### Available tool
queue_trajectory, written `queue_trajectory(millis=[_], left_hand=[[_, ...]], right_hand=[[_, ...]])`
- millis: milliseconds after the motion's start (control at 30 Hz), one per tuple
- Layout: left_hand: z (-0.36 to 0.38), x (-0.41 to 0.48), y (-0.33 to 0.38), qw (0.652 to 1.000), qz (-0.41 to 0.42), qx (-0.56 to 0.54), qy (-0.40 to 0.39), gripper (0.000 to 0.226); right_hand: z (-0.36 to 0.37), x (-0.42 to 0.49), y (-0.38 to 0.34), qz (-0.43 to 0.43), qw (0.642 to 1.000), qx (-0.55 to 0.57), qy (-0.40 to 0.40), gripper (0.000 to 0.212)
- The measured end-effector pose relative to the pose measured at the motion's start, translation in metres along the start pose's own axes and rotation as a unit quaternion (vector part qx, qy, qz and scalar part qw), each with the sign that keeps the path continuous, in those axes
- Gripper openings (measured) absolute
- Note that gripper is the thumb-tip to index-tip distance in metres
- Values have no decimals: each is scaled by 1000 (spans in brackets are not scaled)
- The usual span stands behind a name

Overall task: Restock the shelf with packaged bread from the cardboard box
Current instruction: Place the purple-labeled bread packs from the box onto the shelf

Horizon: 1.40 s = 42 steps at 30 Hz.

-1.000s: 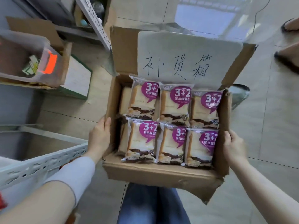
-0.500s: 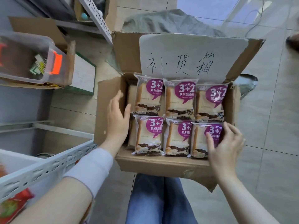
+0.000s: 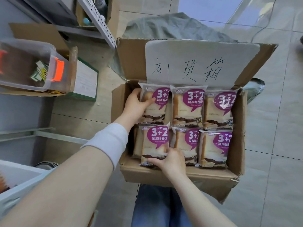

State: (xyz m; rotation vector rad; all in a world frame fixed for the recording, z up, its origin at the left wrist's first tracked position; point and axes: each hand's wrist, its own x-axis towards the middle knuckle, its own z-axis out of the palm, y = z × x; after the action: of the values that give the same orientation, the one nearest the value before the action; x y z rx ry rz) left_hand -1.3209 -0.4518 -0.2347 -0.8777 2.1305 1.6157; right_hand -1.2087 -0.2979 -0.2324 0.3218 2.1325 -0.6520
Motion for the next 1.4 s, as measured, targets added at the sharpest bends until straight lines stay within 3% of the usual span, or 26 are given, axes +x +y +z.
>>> queue_trajectory(millis=[133,300,567,833,1133,1267,1400], left_hand=[[-16,-23,7,999,31,-16,20,46],[-52,-83,43,991,64,-70,91,46],[-113,-267,107,950,163,-176,198,32],[-155,-506,123,872,237,-142,403,23],[-262,-712,72,773,264,-199,542,27],[-319,-757,22,747,257,-241,564,33],[-376,-768,-18,732,236,-259,584,17]], right_hand=[[-21,-23,11,-20,984,173,-35,36],[-67,-72,31,-14,954,296,-49,20],[-139,-175,42,-164,954,239,-74,9],[-156,-308,31,-348,919,142,-122,28],[-98,-456,-61,-483,825,120,-269,26],[-39,-514,-124,-518,783,121,-321,39],[20,-558,-187,-540,763,124,-332,39]])
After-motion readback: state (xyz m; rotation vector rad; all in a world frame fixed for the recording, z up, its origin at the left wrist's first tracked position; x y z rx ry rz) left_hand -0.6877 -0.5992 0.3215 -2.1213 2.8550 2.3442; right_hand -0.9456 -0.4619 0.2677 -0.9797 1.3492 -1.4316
